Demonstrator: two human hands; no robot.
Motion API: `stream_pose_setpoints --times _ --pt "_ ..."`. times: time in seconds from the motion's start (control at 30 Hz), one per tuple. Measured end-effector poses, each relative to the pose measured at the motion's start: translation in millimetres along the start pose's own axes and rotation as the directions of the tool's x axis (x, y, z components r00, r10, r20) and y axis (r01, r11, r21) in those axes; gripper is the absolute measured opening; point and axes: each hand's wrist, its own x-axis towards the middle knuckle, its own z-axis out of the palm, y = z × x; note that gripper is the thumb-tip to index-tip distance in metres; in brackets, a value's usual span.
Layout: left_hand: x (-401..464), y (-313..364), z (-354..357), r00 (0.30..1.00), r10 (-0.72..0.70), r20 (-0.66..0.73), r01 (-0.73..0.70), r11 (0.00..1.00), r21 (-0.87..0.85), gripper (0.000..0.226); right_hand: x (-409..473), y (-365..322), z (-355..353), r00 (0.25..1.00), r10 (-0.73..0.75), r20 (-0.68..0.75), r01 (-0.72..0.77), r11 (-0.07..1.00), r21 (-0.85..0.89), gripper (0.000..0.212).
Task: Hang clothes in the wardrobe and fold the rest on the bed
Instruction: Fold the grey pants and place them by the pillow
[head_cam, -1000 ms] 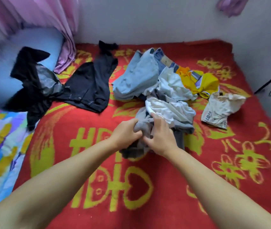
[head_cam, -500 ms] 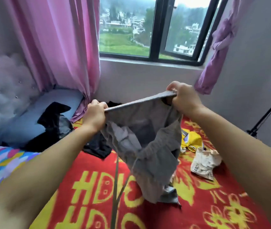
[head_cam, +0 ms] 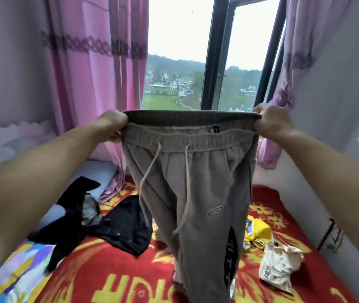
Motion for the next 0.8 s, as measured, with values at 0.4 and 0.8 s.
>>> stream_pose_setpoints --times 0.4,0.8 --pt "-42 -91 32 0.893 -0.104 0.439 -0.034 0.955 0.295 0.015 -37 -23 75 0.752 0.404 0.521 -0.636 0.653 0.411 0.034" --pt "-34 -102 29 0.902 -0.206 0.38 0.278 0.949 -0.146 0.026 -12 -110 34 0.938 0.27 0.217 -0.346 0.774 0.53 0.033"
